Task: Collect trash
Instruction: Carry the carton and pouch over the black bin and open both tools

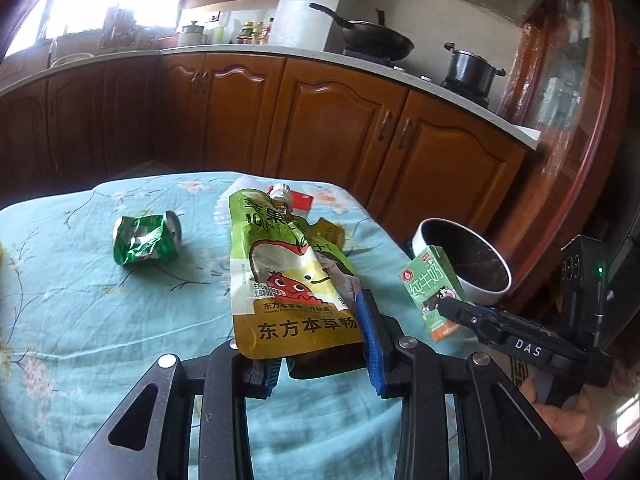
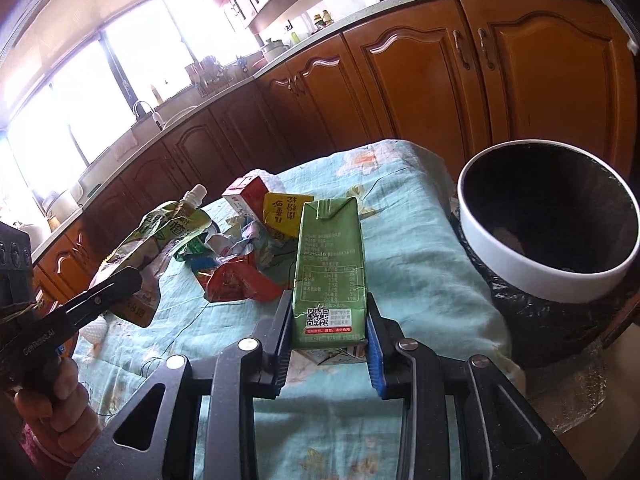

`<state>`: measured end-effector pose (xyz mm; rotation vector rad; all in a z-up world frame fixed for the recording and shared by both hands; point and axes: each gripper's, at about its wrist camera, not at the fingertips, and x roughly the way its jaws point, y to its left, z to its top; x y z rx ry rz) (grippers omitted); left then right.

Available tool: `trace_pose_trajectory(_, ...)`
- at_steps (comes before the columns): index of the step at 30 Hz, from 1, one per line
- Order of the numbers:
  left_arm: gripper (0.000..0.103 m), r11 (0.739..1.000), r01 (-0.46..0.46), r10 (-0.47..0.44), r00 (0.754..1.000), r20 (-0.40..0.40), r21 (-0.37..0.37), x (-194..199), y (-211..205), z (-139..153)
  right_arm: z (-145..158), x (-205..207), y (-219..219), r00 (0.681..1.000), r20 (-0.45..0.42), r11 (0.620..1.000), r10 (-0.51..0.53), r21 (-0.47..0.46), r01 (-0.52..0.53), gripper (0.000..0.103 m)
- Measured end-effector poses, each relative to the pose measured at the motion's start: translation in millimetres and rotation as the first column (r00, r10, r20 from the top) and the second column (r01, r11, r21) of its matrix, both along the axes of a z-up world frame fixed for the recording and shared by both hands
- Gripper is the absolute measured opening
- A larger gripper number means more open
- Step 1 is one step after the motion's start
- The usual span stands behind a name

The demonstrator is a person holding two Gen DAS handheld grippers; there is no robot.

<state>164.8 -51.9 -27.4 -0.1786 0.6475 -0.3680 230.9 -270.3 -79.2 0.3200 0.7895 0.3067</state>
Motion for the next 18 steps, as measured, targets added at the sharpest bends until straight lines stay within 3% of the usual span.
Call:
trace_pose_trajectory(6, 0.032, 0.995, 0.1, -0.1, 0.995, 0.012, 0.019, 3, -39, 4, 7, -4, -30, 0.998, 0.013, 0.998, -0.06, -0.002, 0.06, 0.031)
trace_pose_trajectory(18, 0.032, 0.972, 0.226, -0.225, 0.974, -0.02, 0.065, 47, -96, -6, 13, -10, -95, 0.984, 0.023, 0.984, -0.178, -0.01, 0.179, 0.031)
